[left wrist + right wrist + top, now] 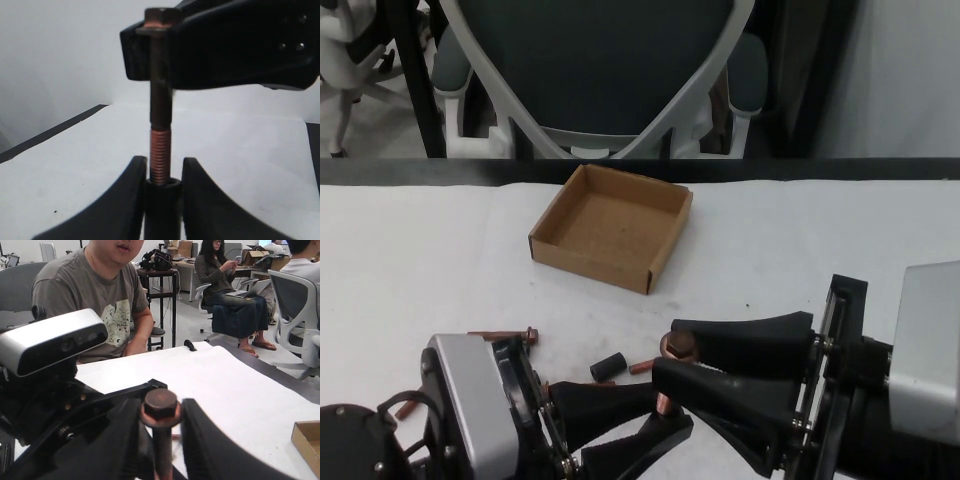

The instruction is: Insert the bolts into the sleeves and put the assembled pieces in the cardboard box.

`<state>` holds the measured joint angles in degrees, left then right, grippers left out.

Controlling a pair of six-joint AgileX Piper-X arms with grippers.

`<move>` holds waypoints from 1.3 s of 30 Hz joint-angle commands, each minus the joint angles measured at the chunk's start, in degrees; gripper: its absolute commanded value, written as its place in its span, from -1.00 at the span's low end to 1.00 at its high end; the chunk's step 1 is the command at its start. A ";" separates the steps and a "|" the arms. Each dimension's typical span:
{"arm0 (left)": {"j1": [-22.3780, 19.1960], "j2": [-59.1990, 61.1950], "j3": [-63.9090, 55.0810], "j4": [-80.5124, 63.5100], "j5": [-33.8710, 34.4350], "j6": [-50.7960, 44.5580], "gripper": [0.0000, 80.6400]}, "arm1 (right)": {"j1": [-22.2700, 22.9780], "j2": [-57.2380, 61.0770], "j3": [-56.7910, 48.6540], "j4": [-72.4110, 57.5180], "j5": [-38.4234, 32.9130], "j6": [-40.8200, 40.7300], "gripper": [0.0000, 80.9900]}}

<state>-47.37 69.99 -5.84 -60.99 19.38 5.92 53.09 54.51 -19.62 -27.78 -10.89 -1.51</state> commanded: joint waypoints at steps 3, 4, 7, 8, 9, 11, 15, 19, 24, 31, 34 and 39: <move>-0.20 0.01 -0.10 -3.52 1.77 0.79 -0.98 | 0.13 -0.15 -0.28 1.40 0.98 -0.62 -0.99; -0.20 0.01 -0.10 -3.70 1.77 0.78 -0.98 | 0.13 -0.15 -0.28 1.70 1.34 -0.62 -0.99; -0.20 0.01 0.05 -4.70 1.77 0.46 -0.98 | 0.13 -0.15 -0.28 2.88 2.16 -1.53 -0.99; -0.20 0.01 0.04 -4.88 1.77 0.14 -0.98 | 0.13 -0.15 -0.28 3.32 2.35 -1.51 -0.99; -0.20 0.01 0.04 -4.94 1.77 -0.51 -0.98 | 0.13 -0.15 -0.28 3.70 2.50 -1.52 -0.99; -0.20 0.01 0.04 -4.90 1.77 -0.64 -0.98 | 0.13 -0.15 -0.28 3.89 2.49 -1.52 -0.99; -0.20 0.01 0.04 -8.19 1.77 -3.65 -0.98 | 0.13 -0.15 -0.28 3.88 2.49 -1.42 -0.99; -0.20 0.01 0.04 -11.94 1.38 -5.92 -0.98 | 0.13 -0.15 -0.28 3.88 2.49 -1.42 -0.99; -0.20 0.01 0.04 -14.78 0.66 -9.44 -0.98 | 0.13 -0.15 -0.28 3.88 1.48 -0.97 -0.99; -0.20 0.01 0.04 -15.99 -0.20 -10.66 -0.98 | 0.13 -0.15 -0.28 3.88 1.49 1.18 -0.99; -0.20 0.01 0.04 -15.97 -0.47 -10.66 -0.98 | 0.13 -0.15 -0.28 4.41 0.40 1.18 -0.89; -0.04 0.01 0.04 -15.97 -3.16 -10.45 -0.98 | 0.13 -0.15 -0.28 7.58 -0.42 2.30 0.03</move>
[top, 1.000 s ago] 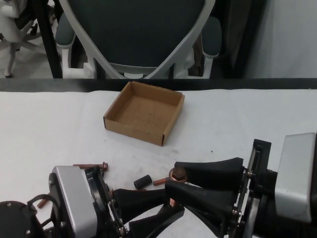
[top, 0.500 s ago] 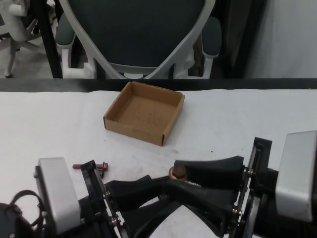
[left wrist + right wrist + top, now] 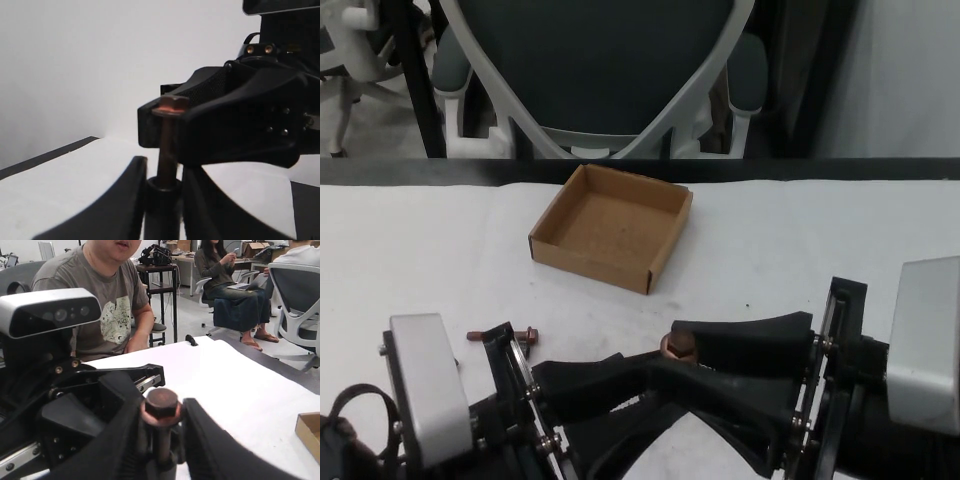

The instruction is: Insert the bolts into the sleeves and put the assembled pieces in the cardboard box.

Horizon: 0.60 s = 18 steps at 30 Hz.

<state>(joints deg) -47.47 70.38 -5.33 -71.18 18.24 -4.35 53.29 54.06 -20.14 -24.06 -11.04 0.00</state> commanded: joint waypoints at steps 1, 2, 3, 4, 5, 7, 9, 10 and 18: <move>0.28 -0.38 -0.47 -5.43 -2.75 -0.03 -0.98 | -0.06 0.31 0.24 5.07 0.65 2.27 0.25; 0.38 -0.38 -0.47 -4.83 -3.77 0.34 -0.98 | -0.06 0.31 0.24 6.42 1.49 3.63 0.43; 0.51 -0.38 -0.47 -4.02 -4.85 0.66 -0.98 | -0.06 0.31 0.24 7.53 1.87 4.50 0.50; 0.81 -0.38 -0.67 -2.86 -6.21 1.08 -0.98 | -0.06 0.31 0.24 9.02 1.83 5.21 0.50; 1.13 -0.38 -0.83 -1.76 -6.95 1.45 -0.98 | -0.06 0.31 0.24 10.55 1.85 5.68 0.46; 2.16 -0.38 -1.66 1.51 -8.19 1.81 -0.98 | -0.06 0.31 0.24 13.57 1.21 6.74 0.26; 3.36 -0.38 -3.13 5.24 -8.31 1.79 -0.98 | -0.06 0.31 0.24 16.41 0.21 7.75 -0.03; 4.13 -0.26 -4.43 8.21 -8.44 1.79 -0.98 | -0.06 0.31 0.24 17.94 -0.54 7.82 -0.17; 8.79 -0.14 -18.65 36.67 -11.78 -0.45 -0.98 | -0.06 0.31 0.24 27.22 -1.74 6.31 -0.99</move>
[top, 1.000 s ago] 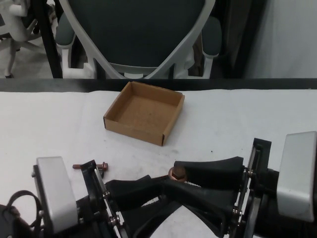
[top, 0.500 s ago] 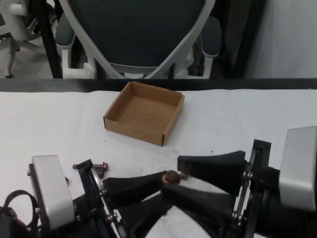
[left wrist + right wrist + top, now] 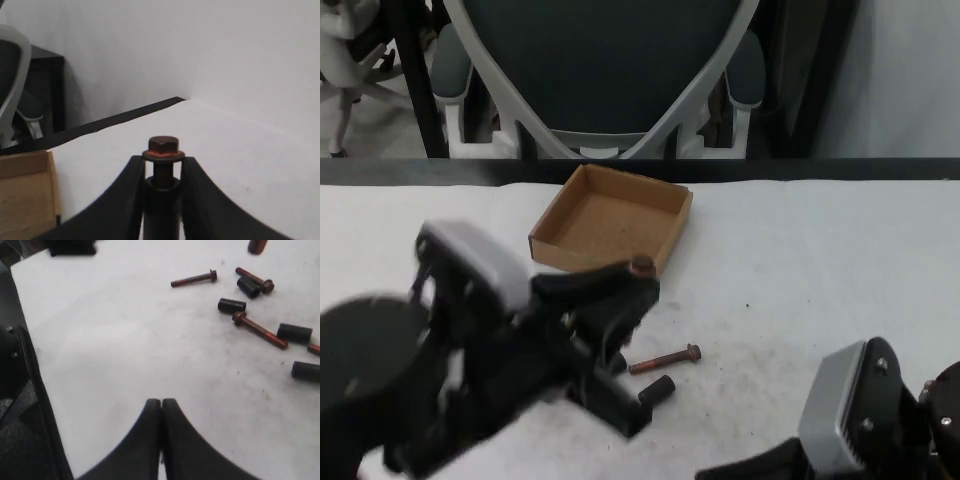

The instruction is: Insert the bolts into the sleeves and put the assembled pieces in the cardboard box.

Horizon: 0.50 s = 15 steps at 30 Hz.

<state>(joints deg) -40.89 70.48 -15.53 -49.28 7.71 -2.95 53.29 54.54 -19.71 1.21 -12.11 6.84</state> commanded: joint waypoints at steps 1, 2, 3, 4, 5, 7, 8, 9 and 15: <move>2.84 -0.15 -10.70 18.64 -1.37 -2.14 -0.98 | -0.06 -0.18 -0.19 2.57 -0.67 -0.53 -0.99; 3.28 -0.01 -12.49 21.37 -1.88 -2.21 -0.98 | -0.06 -0.18 -0.19 2.90 -0.67 -0.53 -0.99; 3.90 0.23 -14.60 25.13 -2.57 -2.21 -0.98 | -0.06 -0.18 -0.19 3.18 -0.67 -0.53 -0.99; 4.37 0.53 -16.62 27.31 -3.31 -2.21 -0.98 | -0.06 -0.18 -0.19 3.35 -0.67 -0.53 -0.99; 4.88 1.02 -18.60 29.85 -4.03 -2.21 -0.98 | -0.06 -0.18 -0.19 3.48 -0.67 -0.65 -0.99; 5.93 2.67 -21.85 33.33 -4.25 -2.21 -0.98 | -0.06 -0.18 -0.19 3.76 -0.67 -1.93 -0.99; 6.58 3.84 -23.62 34.97 -4.26 -2.21 -0.98 | -0.06 -0.18 -0.19 3.75 -0.67 -2.40 -0.99; 7.26 5.19 -25.34 36.53 -4.26 -2.21 -0.98 | -0.06 -0.18 -0.19 3.75 -0.67 -2.96 -0.99; 10.57 14.78 -36.07 46.79 -4.75 -2.21 -0.98 | -0.19 -0.18 -0.30 5.33 -0.86 -3.42 -0.99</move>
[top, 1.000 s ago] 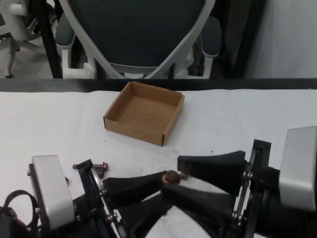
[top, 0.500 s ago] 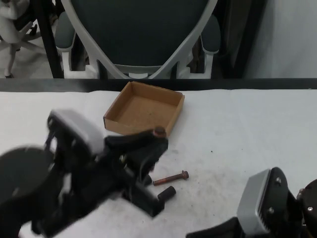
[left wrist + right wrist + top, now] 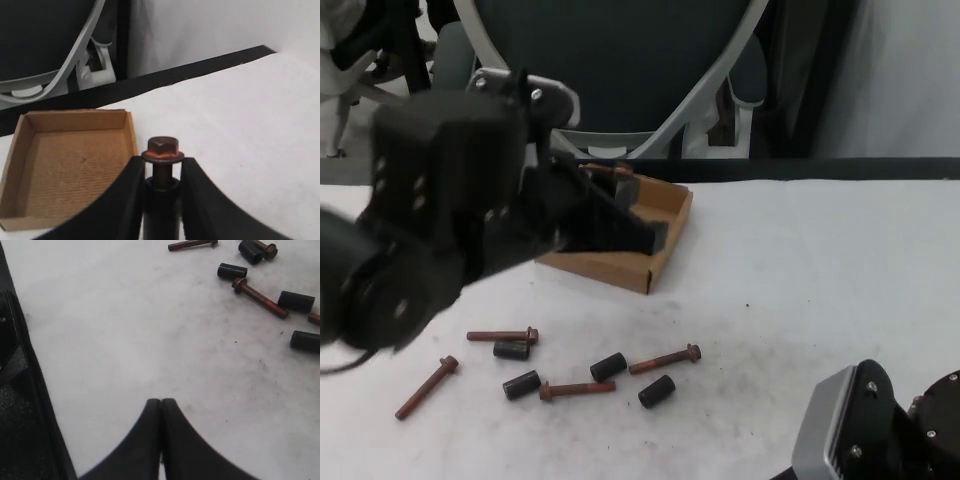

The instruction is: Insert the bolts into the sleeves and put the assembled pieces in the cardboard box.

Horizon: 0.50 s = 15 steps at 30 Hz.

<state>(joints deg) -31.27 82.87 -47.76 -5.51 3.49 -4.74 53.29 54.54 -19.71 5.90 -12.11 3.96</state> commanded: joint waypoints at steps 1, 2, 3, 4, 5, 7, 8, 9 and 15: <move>1.43 4.18 -5.86 4.54 -0.53 -0.41 -0.98 | -0.19 -0.18 -0.50 1.31 -0.86 -0.54 -0.99; 1.64 5.79 -7.49 5.81 -0.53 -0.41 -0.98 | -0.19 -0.18 -0.64 2.14 -0.86 -1.14 -0.99; 2.06 7.52 -9.53 7.08 -0.53 -0.24 -0.98 | -0.19 -0.18 -0.94 3.37 -0.86 -1.92 -0.99; 2.15 9.23 -11.54 8.25 -0.53 0.07 -0.98 | -0.19 -0.18 -1.27 4.26 -0.86 -2.51 -0.99; 2.24 10.55 -13.15 9.24 -0.66 0.51 -0.98 | -0.19 -0.18 -1.62 5.17 -0.67 -3.11 -0.99; 2.21 13.88 -17.33 11.20 -0.66 1.70 -0.98 | -0.19 -0.18 -2.41 6.65 -0.66 -4.31 -0.99; 2.21 15.48 -19.47 12.04 -0.66 1.91 -0.98 | -0.19 -0.18 -2.95 7.31 -0.66 -5.01 -0.99; 2.21 16.84 -21.71 13.31 -0.85 2.22 -0.98 | -0.32 -0.18 -3.52 7.99 -0.66 -5.70 -0.99; 3.22 26.45 -34.09 22.59 -1.07 4.13 -0.98 | -3.13 2.27 -7.88 13.47 1.56 -10.07 -0.99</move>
<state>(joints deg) -29.01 104.35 -74.17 11.29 3.18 -2.21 51.96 55.21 -24.95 16.45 -11.32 -3.30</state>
